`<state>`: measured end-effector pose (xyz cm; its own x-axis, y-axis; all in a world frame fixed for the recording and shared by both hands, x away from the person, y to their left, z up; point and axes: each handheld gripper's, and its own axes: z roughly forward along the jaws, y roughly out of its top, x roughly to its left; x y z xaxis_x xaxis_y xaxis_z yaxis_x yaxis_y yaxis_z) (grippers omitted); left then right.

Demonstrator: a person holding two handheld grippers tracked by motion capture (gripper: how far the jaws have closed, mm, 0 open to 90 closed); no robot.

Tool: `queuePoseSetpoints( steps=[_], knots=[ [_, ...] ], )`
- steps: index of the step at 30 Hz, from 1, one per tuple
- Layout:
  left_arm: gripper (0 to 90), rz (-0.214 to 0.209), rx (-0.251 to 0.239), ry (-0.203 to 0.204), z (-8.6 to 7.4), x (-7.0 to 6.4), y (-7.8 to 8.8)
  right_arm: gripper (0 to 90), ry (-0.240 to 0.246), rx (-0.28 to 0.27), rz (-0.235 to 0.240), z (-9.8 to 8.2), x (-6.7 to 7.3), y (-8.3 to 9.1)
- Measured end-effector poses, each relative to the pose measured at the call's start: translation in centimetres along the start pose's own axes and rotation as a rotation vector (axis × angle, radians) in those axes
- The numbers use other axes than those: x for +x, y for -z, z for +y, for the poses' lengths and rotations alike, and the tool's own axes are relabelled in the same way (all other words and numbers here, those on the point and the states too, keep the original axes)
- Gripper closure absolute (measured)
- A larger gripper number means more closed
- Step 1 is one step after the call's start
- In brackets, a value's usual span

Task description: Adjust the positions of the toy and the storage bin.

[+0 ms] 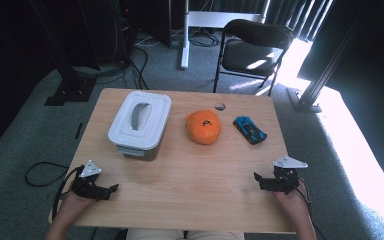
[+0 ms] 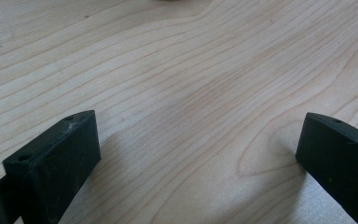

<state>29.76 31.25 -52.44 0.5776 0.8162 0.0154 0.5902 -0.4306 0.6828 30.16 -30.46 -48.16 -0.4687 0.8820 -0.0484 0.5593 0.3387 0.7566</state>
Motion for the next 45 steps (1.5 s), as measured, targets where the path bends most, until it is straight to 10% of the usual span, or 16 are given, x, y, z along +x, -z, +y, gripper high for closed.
queuePoseSetpoints(
  steps=[45],
  knots=[
    [0.2,0.0,0.001,0.0,0.0,0.0,0.0,11.9,-0.002,0.028,-0.056,8.6,-4.9,-7.6]
  ],
)
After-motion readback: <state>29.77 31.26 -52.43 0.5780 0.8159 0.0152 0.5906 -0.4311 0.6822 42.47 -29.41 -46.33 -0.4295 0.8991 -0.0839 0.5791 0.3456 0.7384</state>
